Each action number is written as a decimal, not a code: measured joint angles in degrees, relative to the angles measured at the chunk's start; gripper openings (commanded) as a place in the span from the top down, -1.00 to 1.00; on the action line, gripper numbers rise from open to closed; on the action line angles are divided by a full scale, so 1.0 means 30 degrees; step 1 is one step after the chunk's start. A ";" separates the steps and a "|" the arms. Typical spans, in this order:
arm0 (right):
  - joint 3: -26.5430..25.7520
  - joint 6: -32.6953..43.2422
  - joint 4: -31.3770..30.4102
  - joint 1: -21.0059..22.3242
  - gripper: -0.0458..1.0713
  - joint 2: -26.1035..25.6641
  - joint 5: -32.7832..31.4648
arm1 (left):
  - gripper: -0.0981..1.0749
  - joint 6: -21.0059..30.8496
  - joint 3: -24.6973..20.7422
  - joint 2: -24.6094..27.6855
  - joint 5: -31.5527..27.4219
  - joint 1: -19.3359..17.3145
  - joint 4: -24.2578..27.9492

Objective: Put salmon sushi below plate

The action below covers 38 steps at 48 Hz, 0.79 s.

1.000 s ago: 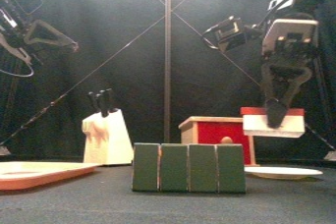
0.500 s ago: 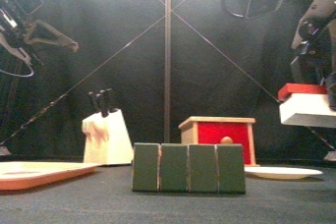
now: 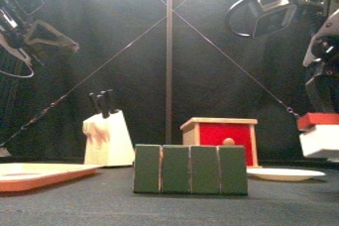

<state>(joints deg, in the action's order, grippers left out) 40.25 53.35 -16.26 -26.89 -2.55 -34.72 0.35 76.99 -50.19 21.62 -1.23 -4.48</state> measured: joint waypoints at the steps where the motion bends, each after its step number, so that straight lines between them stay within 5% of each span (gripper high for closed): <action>1: 0.0029 0.0000 0.0029 0.0000 -0.17 0.0029 0.0029 | 0.86 0.0000 0.0000 0.0029 0.0000 0.0029 -0.0029; 24: 0.0029 0.0000 0.0293 0.0000 -0.68 0.0498 0.0234 | 0.86 0.0000 0.0000 0.0029 0.0000 0.0029 -0.0029; 38: 0.0029 -0.0029 0.0293 -0.0088 -0.74 0.0498 0.0234 | 0.86 -0.0029 0.0000 0.0029 0.0000 0.0029 -0.0029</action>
<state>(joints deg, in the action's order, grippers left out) 40.34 53.26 -15.38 -27.16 -1.05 -34.01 0.26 76.99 -50.10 21.62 -1.14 -4.57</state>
